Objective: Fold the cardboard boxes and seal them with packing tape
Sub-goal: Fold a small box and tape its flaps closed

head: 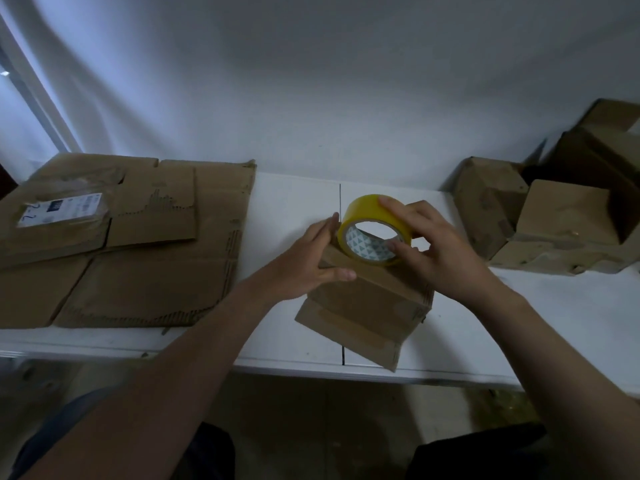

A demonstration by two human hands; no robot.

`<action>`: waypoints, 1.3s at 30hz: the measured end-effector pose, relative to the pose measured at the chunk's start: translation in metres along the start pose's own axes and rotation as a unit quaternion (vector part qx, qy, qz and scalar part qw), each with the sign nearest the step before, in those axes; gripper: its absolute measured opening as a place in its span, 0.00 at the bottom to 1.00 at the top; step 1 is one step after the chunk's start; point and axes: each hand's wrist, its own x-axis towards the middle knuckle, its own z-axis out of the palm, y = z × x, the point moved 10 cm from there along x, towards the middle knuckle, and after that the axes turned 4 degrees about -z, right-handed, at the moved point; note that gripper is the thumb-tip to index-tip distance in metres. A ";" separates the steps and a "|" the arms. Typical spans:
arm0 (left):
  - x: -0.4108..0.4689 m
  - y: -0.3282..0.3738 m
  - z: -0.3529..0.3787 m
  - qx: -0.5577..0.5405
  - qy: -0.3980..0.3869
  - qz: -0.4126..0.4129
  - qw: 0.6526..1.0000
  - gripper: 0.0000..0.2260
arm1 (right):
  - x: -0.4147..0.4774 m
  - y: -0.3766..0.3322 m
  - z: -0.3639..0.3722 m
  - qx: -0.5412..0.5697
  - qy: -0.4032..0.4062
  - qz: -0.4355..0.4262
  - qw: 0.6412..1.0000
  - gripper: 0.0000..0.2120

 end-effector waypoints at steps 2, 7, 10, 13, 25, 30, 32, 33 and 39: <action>0.007 0.004 0.002 -0.031 -0.025 0.026 0.999 0.49 | 0.000 0.001 0.000 0.006 -0.004 0.000 1.000 0.29; 0.015 0.002 0.006 -0.030 -0.057 0.020 0.998 0.48 | 0.001 0.003 0.000 0.026 -0.005 0.009 1.000 0.29; 0.015 0.004 0.007 -0.033 -0.063 0.015 0.997 0.39 | 0.001 0.004 -0.001 0.021 0.007 0.017 1.000 0.28; 0.013 0.002 0.008 -0.019 -0.072 0.019 0.997 0.41 | -0.002 0.003 0.001 -0.006 0.012 0.026 1.000 0.28; 0.004 -0.004 0.004 0.015 -0.058 0.007 0.998 0.53 | -0.021 0.009 -0.027 -0.039 -0.011 0.035 0.999 0.32; -0.016 -0.032 -0.036 0.015 -0.016 -0.038 0.999 0.53 | -0.003 -0.004 0.004 0.060 0.035 0.003 0.998 0.27; -0.027 -0.040 -0.045 0.003 0.003 -0.049 0.999 0.47 | 0.011 -0.012 0.017 0.036 0.040 -0.011 0.998 0.28; -0.033 -0.043 -0.046 0.006 0.013 -0.054 0.998 0.44 | 0.016 -0.014 0.021 0.028 0.040 -0.015 0.999 0.28; -0.047 -0.016 -0.046 0.132 0.075 -0.019 0.988 0.40 | 0.015 -0.011 0.022 0.046 0.042 -0.014 0.998 0.28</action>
